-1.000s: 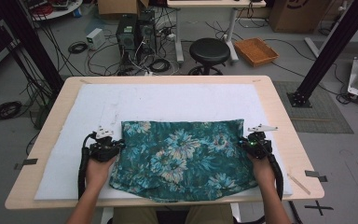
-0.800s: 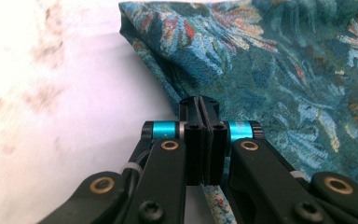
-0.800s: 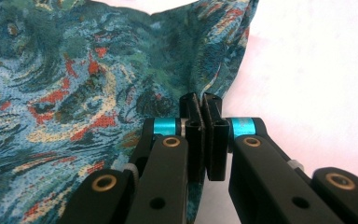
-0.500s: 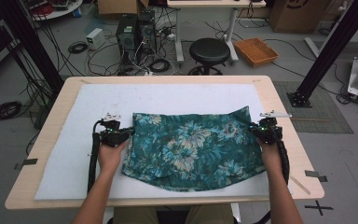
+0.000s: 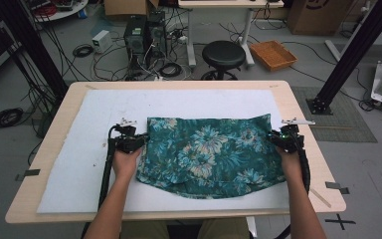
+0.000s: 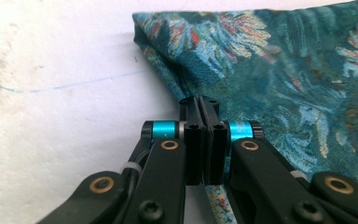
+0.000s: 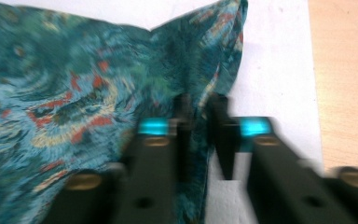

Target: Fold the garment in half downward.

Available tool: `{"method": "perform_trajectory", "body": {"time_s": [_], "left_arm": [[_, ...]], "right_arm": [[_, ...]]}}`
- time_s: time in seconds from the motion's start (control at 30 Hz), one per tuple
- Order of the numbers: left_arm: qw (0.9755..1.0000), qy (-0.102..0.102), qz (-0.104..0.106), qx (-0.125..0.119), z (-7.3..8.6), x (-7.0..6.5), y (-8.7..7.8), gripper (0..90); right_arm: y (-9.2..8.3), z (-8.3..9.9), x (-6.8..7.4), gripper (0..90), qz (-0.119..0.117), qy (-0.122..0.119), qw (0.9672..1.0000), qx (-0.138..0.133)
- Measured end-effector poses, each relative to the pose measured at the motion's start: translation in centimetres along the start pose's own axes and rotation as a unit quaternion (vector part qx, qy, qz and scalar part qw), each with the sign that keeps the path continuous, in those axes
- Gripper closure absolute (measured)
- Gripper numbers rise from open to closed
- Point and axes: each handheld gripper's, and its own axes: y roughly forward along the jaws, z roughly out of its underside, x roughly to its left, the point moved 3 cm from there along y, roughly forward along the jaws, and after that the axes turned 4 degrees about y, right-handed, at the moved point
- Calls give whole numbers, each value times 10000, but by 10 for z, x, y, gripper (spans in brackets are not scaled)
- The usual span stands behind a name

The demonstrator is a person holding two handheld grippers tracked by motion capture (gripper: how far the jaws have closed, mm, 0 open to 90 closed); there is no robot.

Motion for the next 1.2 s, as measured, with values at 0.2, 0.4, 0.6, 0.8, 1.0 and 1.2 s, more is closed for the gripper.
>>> {"method": "perform_trajectory", "body": {"time_s": [0.2, 0.4, 0.6, 0.8, 1.0, 1.2], "left_arm": [[9997, -39, -50, -225, 3, 3, -14, 607], [9990, 103, 140, -411, 10, -8, -32, 499], [9991, 234, 43, -338, 21, -21, -36, 491], [9969, 167, -8, -774, 20, -17, -52, 369], [9958, 113, -98, -906, 22, -9, -65, 353], [9932, 178, -77, -1150, 22, -3, -81, 313]], "right_arm": [[-26, 11, -3, 411, -182, 53, 9992, -360], [-50, 31, 0, 399, -330, -163, 9985, -403], [-55, 48, 7, 585, -387, -604, 9973, 135], [-66, 52, 8, 509, -284, -459, 9985, -83], [-59, 67, 4, 797, -259, -660, 9968, 371], [-72, 61, 6, 396, -192, -510, 9985, -36]]}}
